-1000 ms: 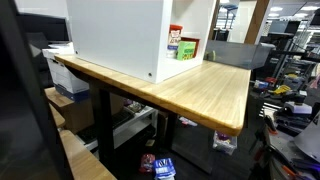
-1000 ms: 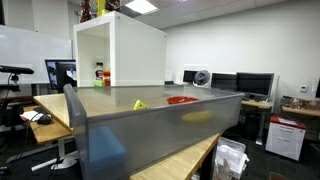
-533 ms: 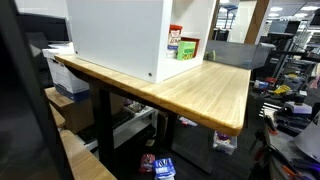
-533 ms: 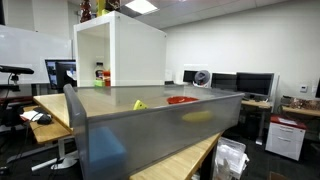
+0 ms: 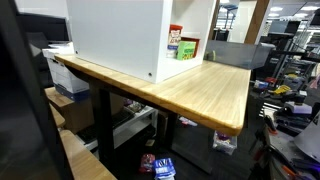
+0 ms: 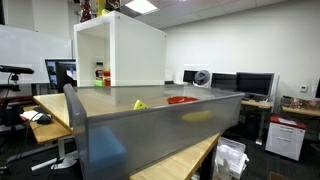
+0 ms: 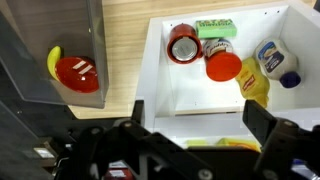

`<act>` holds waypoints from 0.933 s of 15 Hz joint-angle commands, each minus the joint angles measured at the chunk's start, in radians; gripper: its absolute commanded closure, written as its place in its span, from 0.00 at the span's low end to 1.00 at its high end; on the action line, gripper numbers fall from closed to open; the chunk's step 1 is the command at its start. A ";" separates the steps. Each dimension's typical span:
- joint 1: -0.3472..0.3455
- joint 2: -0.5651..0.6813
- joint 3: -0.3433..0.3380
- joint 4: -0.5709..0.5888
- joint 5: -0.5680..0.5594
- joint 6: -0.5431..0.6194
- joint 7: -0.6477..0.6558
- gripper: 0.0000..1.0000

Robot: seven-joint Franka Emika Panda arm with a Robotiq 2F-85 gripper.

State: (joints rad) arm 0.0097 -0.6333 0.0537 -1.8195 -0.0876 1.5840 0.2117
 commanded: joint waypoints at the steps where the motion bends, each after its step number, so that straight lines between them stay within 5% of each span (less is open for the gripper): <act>1: 0.013 -0.050 -0.003 -0.077 0.040 -0.031 -0.046 0.00; 7: 0.039 -0.108 -0.011 -0.176 0.108 -0.041 -0.068 0.00; 14: 0.025 -0.085 0.002 -0.151 0.114 -0.074 -0.073 0.00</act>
State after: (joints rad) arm 0.0528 -0.7196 0.0462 -1.9743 0.0174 1.5121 0.1478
